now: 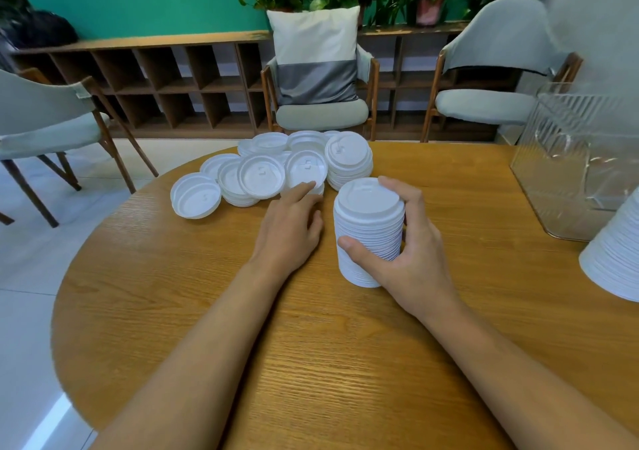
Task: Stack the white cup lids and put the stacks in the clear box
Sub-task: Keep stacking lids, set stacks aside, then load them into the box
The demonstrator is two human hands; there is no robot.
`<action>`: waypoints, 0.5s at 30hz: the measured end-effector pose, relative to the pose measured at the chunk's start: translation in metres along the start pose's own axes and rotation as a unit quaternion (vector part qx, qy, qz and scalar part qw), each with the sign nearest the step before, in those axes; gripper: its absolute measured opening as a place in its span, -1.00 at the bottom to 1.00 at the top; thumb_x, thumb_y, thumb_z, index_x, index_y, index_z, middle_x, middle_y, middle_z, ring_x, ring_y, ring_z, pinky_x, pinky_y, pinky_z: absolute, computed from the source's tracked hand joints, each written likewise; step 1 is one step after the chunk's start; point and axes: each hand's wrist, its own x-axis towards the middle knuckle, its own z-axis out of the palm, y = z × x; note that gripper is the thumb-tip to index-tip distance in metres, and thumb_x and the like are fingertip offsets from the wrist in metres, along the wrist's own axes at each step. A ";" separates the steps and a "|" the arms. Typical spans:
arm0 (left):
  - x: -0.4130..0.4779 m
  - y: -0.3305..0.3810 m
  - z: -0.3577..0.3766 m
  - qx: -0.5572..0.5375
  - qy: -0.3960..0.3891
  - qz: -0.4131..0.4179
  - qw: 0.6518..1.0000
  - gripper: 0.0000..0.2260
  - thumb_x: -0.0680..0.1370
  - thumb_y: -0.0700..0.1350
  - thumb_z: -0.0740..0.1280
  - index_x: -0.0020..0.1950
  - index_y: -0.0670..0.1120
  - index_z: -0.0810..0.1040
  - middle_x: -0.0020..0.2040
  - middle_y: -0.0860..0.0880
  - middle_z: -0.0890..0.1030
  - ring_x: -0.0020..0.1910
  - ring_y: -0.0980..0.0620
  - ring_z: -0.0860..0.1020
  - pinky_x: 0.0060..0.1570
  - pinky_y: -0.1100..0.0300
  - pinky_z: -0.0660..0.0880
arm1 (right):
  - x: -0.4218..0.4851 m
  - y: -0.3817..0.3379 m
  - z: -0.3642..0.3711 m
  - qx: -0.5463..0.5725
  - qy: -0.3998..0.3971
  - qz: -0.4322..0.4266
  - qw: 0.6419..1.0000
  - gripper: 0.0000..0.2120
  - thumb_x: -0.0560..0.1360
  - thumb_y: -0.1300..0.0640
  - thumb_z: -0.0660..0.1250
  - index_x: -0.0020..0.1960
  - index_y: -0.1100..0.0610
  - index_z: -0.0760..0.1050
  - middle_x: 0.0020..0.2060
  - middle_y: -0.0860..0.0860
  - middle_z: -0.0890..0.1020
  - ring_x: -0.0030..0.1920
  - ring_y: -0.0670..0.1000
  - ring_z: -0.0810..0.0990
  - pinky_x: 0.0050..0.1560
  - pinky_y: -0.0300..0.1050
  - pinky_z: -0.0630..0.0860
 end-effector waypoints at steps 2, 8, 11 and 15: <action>0.000 -0.001 0.001 0.011 0.002 0.009 1.000 -0.72 0.65 -0.12 0.34 0.35 -0.09 0.64 0.39 -0.01 0.61 0.35 -0.03 0.55 0.30 -0.06 0.49 | 0.000 0.001 0.000 0.001 0.000 0.000 1.000 -0.24 0.38 -0.27 0.57 0.44 -0.19 0.26 0.32 -0.29 0.47 0.33 -0.22 0.48 0.23 -0.44 0.39; -0.002 0.003 -0.002 0.005 0.054 0.033 0.998 -0.77 0.59 -0.21 0.42 0.25 -0.12 0.68 0.18 -0.01 0.69 0.12 -0.03 0.65 0.09 -0.06 0.56 | -0.001 0.001 0.000 -0.001 -0.004 0.004 1.000 -0.23 0.38 -0.25 0.57 0.45 -0.17 0.27 0.32 -0.29 0.47 0.33 -0.22 0.48 0.22 -0.43 0.40; -0.004 0.005 -0.002 -0.007 0.049 0.033 0.998 -0.79 0.60 -0.17 0.43 0.23 -0.07 0.66 0.07 0.04 0.70 0.04 0.03 0.67 0.04 -0.07 0.57 | 0.000 -0.001 -0.001 0.000 -0.002 0.006 1.000 -0.24 0.36 -0.24 0.55 0.44 -0.17 0.27 0.31 -0.29 0.48 0.32 -0.25 0.48 0.21 -0.44 0.40; -0.008 0.008 -0.007 -0.026 0.070 0.019 0.997 -0.86 0.56 -0.13 0.50 0.11 -0.06 0.67 -0.07 0.05 0.65 -0.14 0.04 0.65 -0.04 -0.09 0.55 | -0.001 -0.002 -0.001 -0.001 -0.003 0.007 1.000 -0.24 0.36 -0.25 0.54 0.44 -0.17 0.27 0.31 -0.32 0.47 0.30 -0.28 0.47 0.19 -0.47 0.38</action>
